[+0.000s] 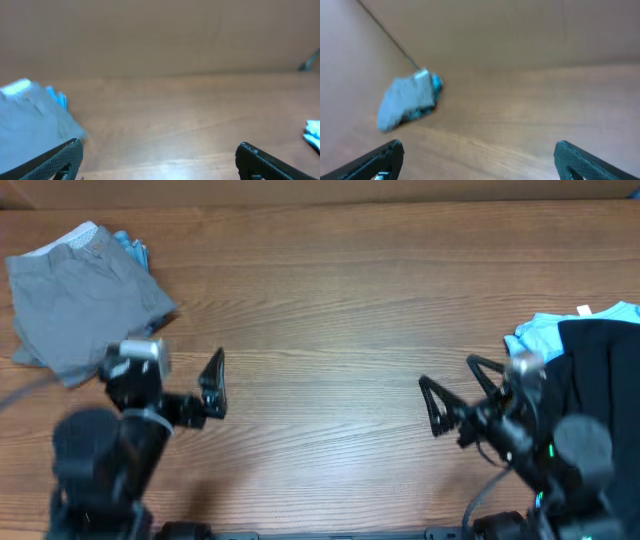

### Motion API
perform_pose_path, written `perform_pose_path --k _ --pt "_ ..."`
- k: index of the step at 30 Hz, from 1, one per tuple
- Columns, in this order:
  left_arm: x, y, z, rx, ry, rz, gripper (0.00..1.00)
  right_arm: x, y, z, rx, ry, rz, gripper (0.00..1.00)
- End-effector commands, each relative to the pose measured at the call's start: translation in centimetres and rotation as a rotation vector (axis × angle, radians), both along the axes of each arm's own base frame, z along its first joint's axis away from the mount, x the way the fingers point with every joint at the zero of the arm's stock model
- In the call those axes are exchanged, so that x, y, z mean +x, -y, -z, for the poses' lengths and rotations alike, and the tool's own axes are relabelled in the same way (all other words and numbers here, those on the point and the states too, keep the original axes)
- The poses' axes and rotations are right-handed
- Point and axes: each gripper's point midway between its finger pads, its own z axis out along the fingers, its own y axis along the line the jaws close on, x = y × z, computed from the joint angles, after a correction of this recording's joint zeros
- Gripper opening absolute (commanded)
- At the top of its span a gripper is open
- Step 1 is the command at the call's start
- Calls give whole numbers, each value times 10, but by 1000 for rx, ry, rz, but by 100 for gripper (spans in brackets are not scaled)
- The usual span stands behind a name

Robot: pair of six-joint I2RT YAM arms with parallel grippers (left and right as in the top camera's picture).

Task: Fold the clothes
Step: 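Raise both arms and reach the right gripper to the black shirt pile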

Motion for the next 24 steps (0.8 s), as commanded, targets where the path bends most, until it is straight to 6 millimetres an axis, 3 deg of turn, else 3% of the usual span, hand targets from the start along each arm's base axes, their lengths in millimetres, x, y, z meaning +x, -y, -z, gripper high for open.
perform_pose_path --k 1,3,7,9,10,14,17,20,24 --pt "14 6 -8 19 -75 38 100 16 -1 -17 -64 -37 -8 100" --pt "22 8 -2 19 -158 47 100 28 -5 -20 -80 -96 -18 100" --pt "32 10 12 38 -233 62 100 32 -26 -24 -43 -161 -141 100" --pt "36 10 19 85 -248 86 100 45 -22 -18 -84 -171 -112 100" --pt "37 11 22 90 -256 95 100 55 -12 -10 -99 -208 -42 100" --pt "35 22 26 60 -278 154 100 88 64 46 -49 -534 445 100" --pt "33 22 29 59 -296 154 100 96 80 77 -2 -688 474 100" --pt "30 20 33 63 -317 147 100 103 104 96 20 -753 537 100" --pt "29 20 35 65 -327 144 100 101 180 112 48 -792 894 100"
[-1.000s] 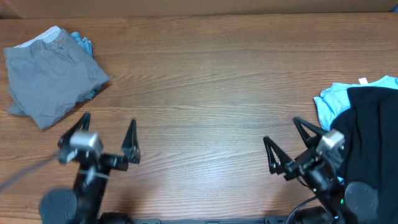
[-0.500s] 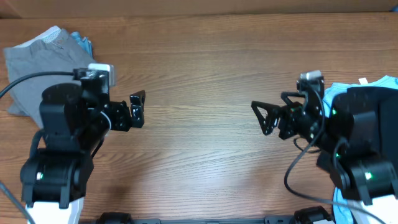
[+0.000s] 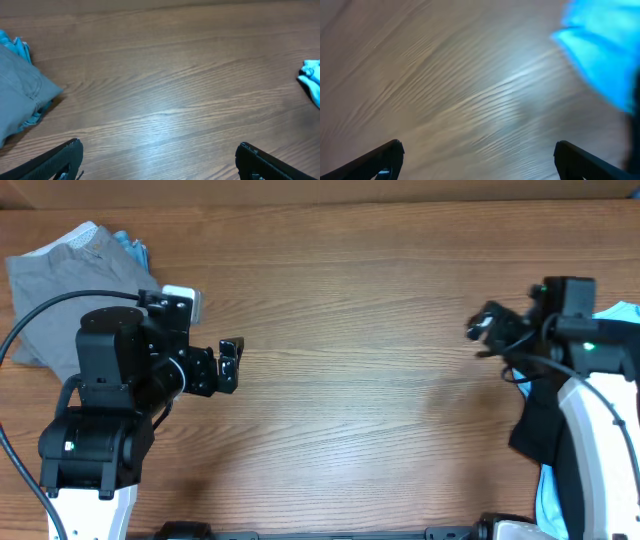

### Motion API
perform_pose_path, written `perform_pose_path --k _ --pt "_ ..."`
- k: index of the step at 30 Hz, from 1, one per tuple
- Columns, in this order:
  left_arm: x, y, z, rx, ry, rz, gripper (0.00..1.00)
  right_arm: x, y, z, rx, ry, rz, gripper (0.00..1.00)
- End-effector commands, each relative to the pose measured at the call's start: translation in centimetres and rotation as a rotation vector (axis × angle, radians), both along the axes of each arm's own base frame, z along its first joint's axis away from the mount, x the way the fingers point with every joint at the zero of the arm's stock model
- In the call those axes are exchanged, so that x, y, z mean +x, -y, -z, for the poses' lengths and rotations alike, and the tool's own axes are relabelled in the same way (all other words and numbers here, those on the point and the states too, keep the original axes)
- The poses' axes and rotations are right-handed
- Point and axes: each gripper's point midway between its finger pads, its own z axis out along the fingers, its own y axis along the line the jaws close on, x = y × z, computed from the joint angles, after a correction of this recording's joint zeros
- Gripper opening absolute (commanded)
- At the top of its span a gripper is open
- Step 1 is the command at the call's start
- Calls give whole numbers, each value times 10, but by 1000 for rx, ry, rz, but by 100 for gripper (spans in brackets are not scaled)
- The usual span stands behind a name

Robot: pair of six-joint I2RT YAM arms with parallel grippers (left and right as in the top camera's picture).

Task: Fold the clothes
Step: 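Raise both arms and reach the right gripper to the black shirt pile, then grasp the black shirt on the right pile with the right gripper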

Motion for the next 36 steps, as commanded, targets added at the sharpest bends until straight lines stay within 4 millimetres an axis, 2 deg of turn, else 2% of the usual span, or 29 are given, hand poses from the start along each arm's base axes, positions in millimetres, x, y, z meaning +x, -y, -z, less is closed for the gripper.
perform_pose_path --k 1,5,8,11,15,21,27,36 --pt "1 3 -10 8 29 29 100 -1 71 -10 -94 11 314 100" --pt "1 3 -11 8 34 29 100 -9 115 2 -104 -21 439 100" --pt "1 3 -11 6 34 30 100 -10 134 18 -100 -61 488 96" --pt "1 3 -11 7 34 29 100 -8 149 39 -95 -104 527 84" --pt "2 3 -12 6 36 29 100 -6 174 70 -65 -147 654 81" --pt "1 4 -12 1 35 29 100 15 187 100 -36 -133 659 76" --pt "2 4 -12 2 36 29 100 17 188 123 -26 -171 665 65" --pt "3 4 -14 1 48 29 100 20 189 139 -18 -192 667 66"
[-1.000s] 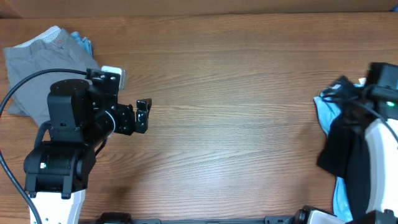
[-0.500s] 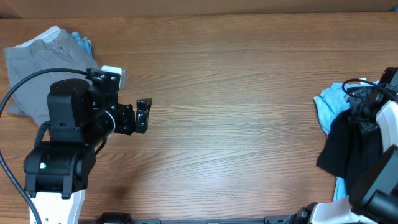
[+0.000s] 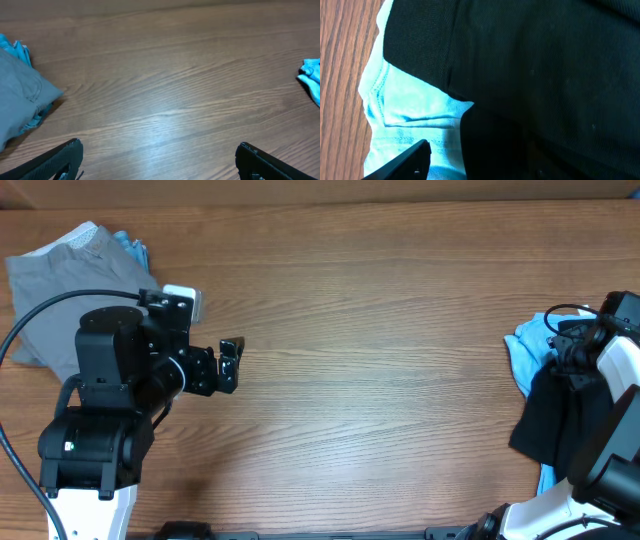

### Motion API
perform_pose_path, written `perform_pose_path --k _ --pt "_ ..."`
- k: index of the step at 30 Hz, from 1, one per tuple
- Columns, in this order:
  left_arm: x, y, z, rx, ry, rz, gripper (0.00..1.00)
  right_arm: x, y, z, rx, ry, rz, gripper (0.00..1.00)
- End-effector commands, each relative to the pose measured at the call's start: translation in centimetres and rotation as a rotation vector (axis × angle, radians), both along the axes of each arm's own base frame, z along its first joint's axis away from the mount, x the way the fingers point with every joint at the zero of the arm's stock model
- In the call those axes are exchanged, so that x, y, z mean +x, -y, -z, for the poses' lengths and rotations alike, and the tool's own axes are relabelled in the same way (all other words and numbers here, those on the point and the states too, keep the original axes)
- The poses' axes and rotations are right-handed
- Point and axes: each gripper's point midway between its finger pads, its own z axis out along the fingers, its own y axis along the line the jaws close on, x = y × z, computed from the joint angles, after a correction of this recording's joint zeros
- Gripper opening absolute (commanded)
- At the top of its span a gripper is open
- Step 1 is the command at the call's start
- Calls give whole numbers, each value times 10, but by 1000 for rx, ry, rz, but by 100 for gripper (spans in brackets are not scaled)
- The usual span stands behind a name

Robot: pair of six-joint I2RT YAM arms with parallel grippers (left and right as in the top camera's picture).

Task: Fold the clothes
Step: 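Grasp the black shirt on the right pile with the right gripper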

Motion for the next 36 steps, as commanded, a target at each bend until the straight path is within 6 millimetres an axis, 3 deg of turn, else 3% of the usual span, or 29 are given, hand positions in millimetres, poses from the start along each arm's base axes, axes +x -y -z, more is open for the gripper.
perform_pose_path --k 1,6,8,11,13,21,26,31,36 --pt "2 3 -12 -4 33 20 100 6 4 4 -3 -5 8 66" --pt "1 3 -11 -13 24 12 100 -1 2 19 12 -45 11 64" --pt "1 3 -11 -15 24 10 100 -2 1 22 18 -55 10 57" --pt "1 3 -11 -15 24 10 100 -6 2 23 15 -70 16 19" --pt "1 3 -10 -15 23 11 100 -8 7 19 14 -68 29 8" --pt "1 3 -11 -14 24 10 100 -11 24 -8 24 -32 72 4" --pt "1 3 -11 -14 25 10 100 8 23 -47 38 77 -17 4" --pt "3 3 -12 -15 34 10 100 43 3 -117 3 302 -292 4" --pt "3 3 -13 -15 34 11 100 41 1 -149 -48 364 -305 4"
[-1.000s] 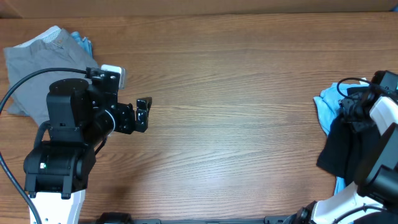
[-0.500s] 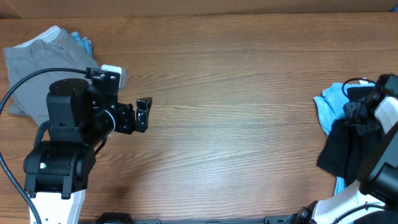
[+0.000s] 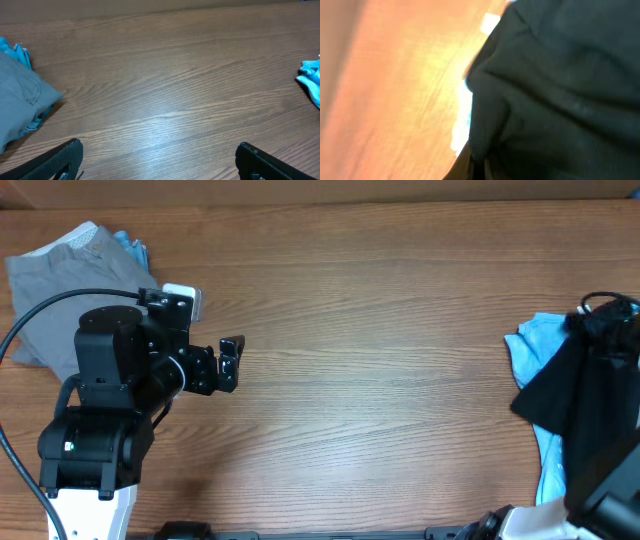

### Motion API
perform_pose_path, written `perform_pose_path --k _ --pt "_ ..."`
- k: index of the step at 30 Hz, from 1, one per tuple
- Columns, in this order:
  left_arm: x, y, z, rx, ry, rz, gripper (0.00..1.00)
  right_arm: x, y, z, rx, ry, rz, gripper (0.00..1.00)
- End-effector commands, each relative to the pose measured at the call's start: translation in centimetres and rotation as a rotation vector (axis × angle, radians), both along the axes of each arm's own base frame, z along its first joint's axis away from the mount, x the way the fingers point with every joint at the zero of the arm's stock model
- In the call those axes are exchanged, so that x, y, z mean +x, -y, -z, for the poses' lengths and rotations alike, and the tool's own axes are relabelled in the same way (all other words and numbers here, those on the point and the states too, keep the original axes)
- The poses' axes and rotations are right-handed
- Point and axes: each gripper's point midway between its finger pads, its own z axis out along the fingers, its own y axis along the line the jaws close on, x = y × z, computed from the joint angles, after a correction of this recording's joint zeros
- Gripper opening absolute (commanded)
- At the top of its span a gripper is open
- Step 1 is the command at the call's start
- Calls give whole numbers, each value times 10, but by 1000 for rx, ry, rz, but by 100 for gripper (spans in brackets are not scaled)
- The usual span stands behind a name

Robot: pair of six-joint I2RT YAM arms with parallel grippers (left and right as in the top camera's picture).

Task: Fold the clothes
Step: 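Grasp the black shirt on the right pile with the right gripper, then drag the black shirt leftward to the table center with the right gripper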

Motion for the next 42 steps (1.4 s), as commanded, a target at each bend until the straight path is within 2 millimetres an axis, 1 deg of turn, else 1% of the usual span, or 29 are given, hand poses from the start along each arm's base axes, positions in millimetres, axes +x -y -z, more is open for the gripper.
perform_pose_path --k 1,4,6,8,10,13,15,17,19,20,23,24,26,27,28,29,30,32,33,35,38,40,42 --pt "2 2 -11 -12 28 9 100 12 -8 -42 -39 118 -87 4" --pt "2 2 -11 -12 27 8 100 14 -14 -44 -16 136 -107 4" --pt "2 2 -11 -12 27 9 100 19 -25 -48 14 174 -176 4" --pt "2 2 -11 -12 28 9 100 29 -47 -59 46 250 -310 4" --pt "2 2 -11 -12 27 8 100 36 -66 -68 93 303 -380 4" --pt "2 2 -11 -12 28 8 100 47 -106 -87 153 368 -502 4" --pt "2 2 -11 -10 29 6 100 55 -146 -97 172 390 -603 4" --pt "3 -2 -11 3 30 -12 100 60 -188 -103 184 395 -703 4" --pt "4 -7 -10 19 31 -40 100 61 -240 -106 200 395 -822 4" --pt "5 -11 -11 24 31 -68 100 59 -273 -108 209 396 -897 4" --pt "7 -25 -17 56 49 -142 100 45 -355 -103 202 358 -1041 4" --pt "8 -28 -22 68 61 -160 100 35 -387 -100 191 346 -1104 4" --pt "8 -35 -36 85 96 -191 100 14 -437 -94 175 309 -1176 4" --pt "8 -37 -42 90 111 -201 100 2 -459 -90 160 290 -1208 8" --pt "8 -39 -50 94 130 -211 100 -10 -478 -87 137 282 -1249 20" --pt "8 -41 -59 98 152 -224 100 -23 -497 -84 106 274 -1286 40" --pt "8 -43 -66 101 170 -233 100 -32 -510 -82 79 268 -1300 58" --pt "7 -44 -79 102 202 -239 100 -40 -522 -79 3 266 -1297 72" --pt "6 -44 -85 99 215 -239 100 -40 -523 -80 -43 269 -1283 77" --pt "6 -44 -89 97 225 -240 100 -35 -517 -84 -91 268 -1244 83" --pt "6 -43 -85 95 210 -231 100 -21 -494 -94 -128 252 -1149 83" --pt "6 -37 -79 80 183 -201 100 -12 -474 -106 -136 245 -1102 83" --pt "8 -29 -72 60 150 -163 100 -3 -454 -122 -155 254 -1064 83"
